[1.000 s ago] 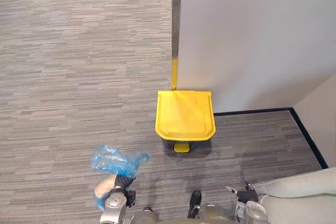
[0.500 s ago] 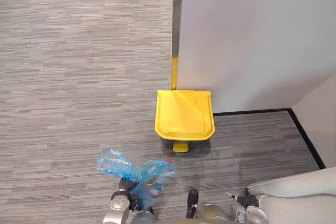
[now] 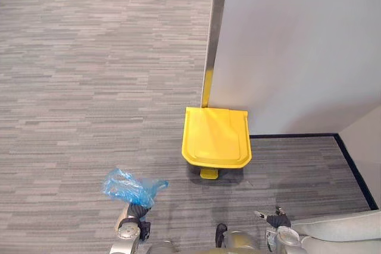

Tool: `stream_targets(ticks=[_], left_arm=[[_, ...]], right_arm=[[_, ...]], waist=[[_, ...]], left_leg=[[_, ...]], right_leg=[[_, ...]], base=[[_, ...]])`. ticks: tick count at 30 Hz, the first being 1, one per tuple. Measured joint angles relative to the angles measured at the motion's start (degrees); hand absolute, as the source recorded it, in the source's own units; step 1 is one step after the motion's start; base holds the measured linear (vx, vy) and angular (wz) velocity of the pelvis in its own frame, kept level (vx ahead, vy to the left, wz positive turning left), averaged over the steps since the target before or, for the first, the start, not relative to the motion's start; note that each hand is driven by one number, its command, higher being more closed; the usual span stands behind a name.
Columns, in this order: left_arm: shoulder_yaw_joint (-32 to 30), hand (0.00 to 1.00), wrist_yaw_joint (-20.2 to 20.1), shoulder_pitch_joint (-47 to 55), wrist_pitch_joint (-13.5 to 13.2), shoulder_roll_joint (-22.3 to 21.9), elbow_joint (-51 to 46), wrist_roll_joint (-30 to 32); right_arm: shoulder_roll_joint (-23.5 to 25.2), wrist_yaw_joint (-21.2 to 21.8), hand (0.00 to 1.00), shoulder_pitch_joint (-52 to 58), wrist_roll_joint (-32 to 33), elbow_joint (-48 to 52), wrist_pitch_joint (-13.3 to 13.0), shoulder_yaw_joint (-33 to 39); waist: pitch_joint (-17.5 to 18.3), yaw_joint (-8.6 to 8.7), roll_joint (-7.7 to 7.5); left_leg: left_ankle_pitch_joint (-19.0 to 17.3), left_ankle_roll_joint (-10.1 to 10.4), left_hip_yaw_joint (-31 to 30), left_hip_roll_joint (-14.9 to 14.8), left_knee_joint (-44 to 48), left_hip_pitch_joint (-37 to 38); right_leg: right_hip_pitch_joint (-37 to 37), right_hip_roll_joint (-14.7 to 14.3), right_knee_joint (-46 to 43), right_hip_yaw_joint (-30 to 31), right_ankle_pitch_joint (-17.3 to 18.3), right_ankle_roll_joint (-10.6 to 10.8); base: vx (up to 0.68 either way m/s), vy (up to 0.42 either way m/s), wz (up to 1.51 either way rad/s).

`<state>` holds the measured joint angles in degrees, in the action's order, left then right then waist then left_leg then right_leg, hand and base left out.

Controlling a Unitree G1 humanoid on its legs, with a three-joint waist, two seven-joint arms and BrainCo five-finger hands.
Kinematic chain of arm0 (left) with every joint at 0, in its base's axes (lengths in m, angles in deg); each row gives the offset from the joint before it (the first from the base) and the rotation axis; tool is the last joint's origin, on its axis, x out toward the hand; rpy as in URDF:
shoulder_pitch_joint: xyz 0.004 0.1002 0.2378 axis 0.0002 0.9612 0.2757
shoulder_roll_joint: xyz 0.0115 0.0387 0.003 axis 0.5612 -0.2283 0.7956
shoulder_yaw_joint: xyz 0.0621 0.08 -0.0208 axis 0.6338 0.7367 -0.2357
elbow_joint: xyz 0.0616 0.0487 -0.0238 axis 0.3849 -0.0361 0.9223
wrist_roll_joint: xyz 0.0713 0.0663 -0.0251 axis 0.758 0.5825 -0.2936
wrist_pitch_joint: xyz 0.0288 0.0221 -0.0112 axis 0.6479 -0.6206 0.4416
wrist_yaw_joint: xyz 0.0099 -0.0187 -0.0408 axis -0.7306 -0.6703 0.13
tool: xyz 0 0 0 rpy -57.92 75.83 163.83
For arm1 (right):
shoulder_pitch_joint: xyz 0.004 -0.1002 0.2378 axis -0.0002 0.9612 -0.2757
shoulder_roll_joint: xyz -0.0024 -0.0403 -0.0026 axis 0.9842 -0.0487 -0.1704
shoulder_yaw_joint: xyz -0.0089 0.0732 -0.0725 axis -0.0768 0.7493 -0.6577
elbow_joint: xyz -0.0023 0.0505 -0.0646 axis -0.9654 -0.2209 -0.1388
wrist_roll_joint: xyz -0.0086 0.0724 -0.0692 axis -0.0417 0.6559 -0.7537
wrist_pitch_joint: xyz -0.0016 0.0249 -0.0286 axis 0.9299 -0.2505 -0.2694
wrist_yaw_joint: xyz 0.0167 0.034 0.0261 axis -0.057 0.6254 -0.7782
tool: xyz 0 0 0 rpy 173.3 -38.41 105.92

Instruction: Gather rubbish on tea table into small bin, then transfer packed bag to large trash can.

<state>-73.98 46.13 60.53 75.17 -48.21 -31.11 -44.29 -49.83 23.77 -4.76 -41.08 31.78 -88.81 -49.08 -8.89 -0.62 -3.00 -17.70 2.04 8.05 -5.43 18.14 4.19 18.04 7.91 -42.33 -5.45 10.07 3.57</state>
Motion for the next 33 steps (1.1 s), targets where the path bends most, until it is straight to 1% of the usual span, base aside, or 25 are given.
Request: stream_targets(ticks=[1, 3, 4, 5, 6, 7, 8, 9, 10, 11, 12, 13, 14, 15, 16, 17, 19, 21, 22, 23, 24, 26, 28, 31, 33], left_arm=[[-0.1, 1.00, 0.0, -0.1, 0.0, 0.0, 0.0, 0.0], [-0.2, 1.00, 0.1, -0.3, 0.2, 0.3, -0.1, 0.0], [0.0, 1.00, 0.1, -1.3, 0.5, 0.2, -0.1, 0.0], [0.0, 1.00, 0.1, -2.7, 0.5, 0.2, -0.6, 0.0], [0.0, 1.00, 0.1, -3.8, 0.5, 0.1, -1.5, 0.0], [0.0, 1.00, 0.1, -4.8, 0.4, 0.2, -2.3, 0.0], [0.3, 1.00, 0.0, -6.4, 0.4, -1.2, -2.6, 0.0], [0.4, 1.00, 0.0, -6.8, 0.4, -1.7, -3.2, 0.0], [0.5, 1.00, 0.0, -7.4, 0.1, -2.4, -4.2, 0.0], [0.5, 1.00, 0.0, -8.2, 0.0, -2.9, -4.3, 0.0], [0.5, 1.00, 0.0, -8.1, 0.0, -3.0, -4.4, 0.0], [0.8, 1.00, 0.0, -7.8, 0.0, -3.2, -4.4, 0.0], [0.8, 1.00, 0.0, -7.4, 0.0, -3.3, -4.4, 0.1], [0.8, 1.00, 0.1, -7.2, 0.0, -3.4, -4.4, 0.1], [0.8, 1.00, 0.1, -6.5, 0.0, -4.0, -4.4, 0.1], [0.5, 1.00, 0.2, -6.1, 0.0, -3.9, -4.4, 0.1], [0.6, 1.00, 0.1, -6.0, 0.1, -4.0, -4.6, 0.2], [0.5, 1.00, 0.0, -6.0, 0.1, -4.9, -6.1, 0.4], [0.5, 1.00, 0.0, -5.9, 0.1, -5.0, -6.7, 0.4], [0.5, 1.00, 0.0, -5.8, 0.1, -5.0, -6.8, 0.4], [0.2, 1.00, 0.0, -5.6, 0.1, -4.9, -6.8, 0.4], [-0.1, 1.00, 0.0, -4.1, 0.1, -4.6, -6.8, 0.4], [-0.1, 1.00, 0.0, -2.7, 0.1, -4.2, -6.8, 0.4], [-0.1, 1.00, 0.0, -1.6, 0.1, -4.2, -6.8, 0.4], [0.0, 1.00, -0.1, -1.5, 0.1, -4.4, -6.8, 0.4]], right_arm=[[0.2, 0.0, 0.00, 0.0, 0.1, 0.0, 0.2, 0.0], [0.5, 0.0, 0.00, 0.0, 0.3, 0.8, 0.2, 0.2], [0.6, 0.0, 0.00, 0.0, 0.7, 1.9, 0.2, 0.3], [0.6, 0.0, 0.00, -0.1, 0.9, 2.9, 0.2, 0.6], [0.5, -0.1, 0.00, -0.1, 1.0, 3.7, 0.3, 1.0], [0.1, -0.1, 0.00, 0.0, 1.3, 4.3, 0.4, 1.1], [-0.9, -0.1, 0.00, -0.1, 1.7, 4.6, 0.4, 2.3], [-1.1, -0.3, 0.00, -0.3, 1.9, 4.8, 0.4, 2.8], [-1.1, -0.4, 0.00, -0.8, 1.9, 5.8, 0.4, 3.9], [-0.6, -0.4, 0.00, -0.2, 2.0, 7.2, 0.5, 5.5], [-0.4, -0.4, 0.00, 0.3, 2.2, 7.5, 0.5, 6.1], [0.1, -0.3, 0.00, 2.1, 2.4, 8.3, 0.5, 7.8], [0.5, -0.2, 0.00, 3.7, 2.6, 8.7, 0.9, 9.2], [0.6, -0.2, 0.00, 4.0, 2.6, 8.7, 1.5, 9.9], [0.6, -0.2, 0.00, 4.2, 3.3, 8.4, 1.8, 10.2], [0.8, 0.0, 0.00, 3.4, 4.0, 8.4, 1.8, 9.6], [1.5, 0.1, 0.00, 2.4, 4.5, 8.7, 1.7, 9.2], [1.5, 0.1, 0.00, 2.0, 5.7, 8.7, 1.7, 8.9], [1.5, 0.2, 0.00, 2.0, 6.3, 8.7, 1.7, 8.7], [1.5, 0.2, 0.00, 2.0, 6.4, 8.7, 1.7, 8.7], [1.5, 0.2, 0.00, 1.9, 6.4, 8.7, 1.7, 8.6], [1.4, 0.2, 0.00, 1.7, 6.4, 8.7, 1.7, 7.2], [1.5, 0.2, 0.00, 1.6, 6.4, 8.7, 1.6, 6.4], [1.5, 0.2, 0.00, 1.8, 6.4, 8.5, 1.6, 6.5], [1.6, 0.2, 0.00, 2.0, 6.3, 8.2, 1.7, 6.4]], waist=[[-0.1, -0.04, -0.15], [-0.2, -0.17, -0.07], [-0.5, -0.14, -0.12], [-1.2, -0.14, -0.45], [-1.6, -0.09, -1.08], [-2.6, -0.01, -0.97], [-3.7, 0.02, 0.59], [-4.0, 0.03, 1.01], [-5.0, 0.02, 1.17], [-5.4, 0.41, 1.23], [-5.4, 0.89, 1.20], [-5.4, 1.92, 1.12], [-5.4, 2.14, 0.91], [-5.4, 2.26, 1.13], [-5.3, 2.40, 2.27], [-5.3, 2.50, 2.66], [-5.0, 3.03, 2.82], [-4.8, 3.06, 3.11], [-4.4, 3.06, 3.43], [-4.1, 3.05, 3.62], [-3.4, 2.93, 3.97], [-1.8, 2.89, 4.00], [-0.1, 2.78, 3.81], [1.5, 2.75, 3.58], [1.4, 2.63, 3.01]], left_leg=[[-0.4, 0.1, -0.1, -0.6, 0.5, 0.3], [-2.3, 1.0, -0.4, -2.9, 2.5, 1.0], [-3.4, 1.8, -0.5, -4.0, 3.0, 1.7], [-4.6, 2.7, -0.7, -4.6, 3.7, 2.2], [-6.1, 3.4, -0.9, -4.6, 5.1, 2.3], [-8.1, 4.5, -1.7, -4.8, 7.1, 2.9], [-9.6, 3.7, -2.6, -6.7, 8.8, 3.9], [-9.6, 3.5, -2.8, -6.9, 9.2, 3.8], [-8.8, 2.9, -2.8, -6.9, 10.5, 3.2], [-8.6, 3.0, -3.4, -7.0, 11.3, 3.3], [-8.6, 3.0, -3.8, -7.2, 11.6, 3.7], [-8.7, 3.1, -5.6, -7.6, 12.3, 4.2], [-8.7, 3.1, -7.0, -7.8, 12.0, 5.0], [-8.6, 3.2, -7.4, -8.3, 12.1, 5.1], [-8.6, 3.4, -7.8, -10.0, 13.1, 4.6], [-7.9, 4.9, -7.9, -11.5, 14.1, 3.7], [-6.7, 6.9, -8.2, -12.8, 13.7, 2.4], [-5.6, 8.3, -8.6, -13.4, 11.0, 2.1], [-5.5, 8.5, -8.7, -13.7, 9.5, 2.1], [-5.5, 8.6, -8.7, -13.9, 8.6, 2.1], [-5.1, 9.4, -8.6, -14.4, 7.3, 2.0], [-4.6, 9.4, -8.3, -14.6, 5.9, 2.0], [-3.7, 8.9, -7.5, -14.6, 4.6, 1.8], [-3.3, 9.1, -6.1, -14.6, 2.5, 2.2], [-4.3, 8.1, -5.7, -14.4, 5.9, 1.7]], right_leg=[[0.6, -0.4, 0.3, -0.1, 0.9, -0.2], [3.2, -2.0, 3.8, -1.4, 0.8, -0.1], [4.6, -2.4, 9.1, -2.5, -0.4, 0.5], [5.2, -2.6, 17.2, -2.5, -3.1, 1.2], [4.9, -2.6, 22.8, -2.4, -4.5, 1.9], [4.2, -2.1, 24.4, -2.4, -8.3, 1.6], [3.7, -3.4, 21.7, -3.5, -9.6, 1.8], [4.4, -3.6, 20.2, -3.6, -9.6, 1.7], [6.0, -3.6, 16.2, -2.8, -8.9, 0.6], [7.4, -3.8, 11.1, -1.5, -6.4, -0.3], [8.0, -3.9, 8.2, -0.9, -4.5, -0.2], [8.1, -3.9, 3.4, -0.2, -0.9, -0.6], [7.6, -3.9, 0.5, -0.1, 0.9, -2.6], [7.4, -4.0, -0.1, -0.7, 1.5, -3.0], [7.2, -5.1, 0.1, -2.1, 2.0, -3.3], [7.2, -6.1, 0.6, -3.3, 2.1, -3.6], [7.2, -6.2, 1.6, -5.0, 1.8, -4.5], [7.2, -6.2, 3.0, -6.1, 1.2, -5.3], [7.2, -6.1, 3.6, -6.7, 0.7, -6.0], [7.2, -6.2, 3.9, -7.1, 0.5, -6.0], [7.3, -6.2, 4.6, -7.6, 0.1, -6.2], [7.3, -6.2, 5.3, -8.1, -0.4, -6.5], [7.2, -6.1, 6.5, -8.3, -0.9, -5.9], [7.1, -6.0, 7.7, -8.3, -1.5, -5.2], [5.7, -5.4, 8.6, -8.3, -2.2, -4.1]], base=[[0.09, -0.039, 0.11], [0.13, -0.074, -0.02], [0.19, -0.134, -0.01], [0.26, -0.211, 0.07], [0.33, -0.272, 0.20], [0.36, -0.275, 0.27], [0.31, -0.214, 0.23], [0.27, -0.182, 0.15], [0.25, -0.214, 0.19], [0.26, -0.228, 0.31], [0.28, -0.251, 0.70], [0.30, -0.243, 0.95], [0.29, -0.239, 0.92], [0.26, -0.204, 0.52], [0.20, -0.162, 0.08], [0.19, -0.160, 0.01], [0.10, -0.098, 0.17], [0.04, -0.077, 0.34], [0.02, -0.066, 0.34], [0.00, -0.037, 0.28], [-0.01, -0.035, 0.20], [-0.03, -0.048, 0.14], [-0.04, -0.051, 0.11], [-0.07, -0.025, 0.12], [-0.13, 0.028, 0.07]])
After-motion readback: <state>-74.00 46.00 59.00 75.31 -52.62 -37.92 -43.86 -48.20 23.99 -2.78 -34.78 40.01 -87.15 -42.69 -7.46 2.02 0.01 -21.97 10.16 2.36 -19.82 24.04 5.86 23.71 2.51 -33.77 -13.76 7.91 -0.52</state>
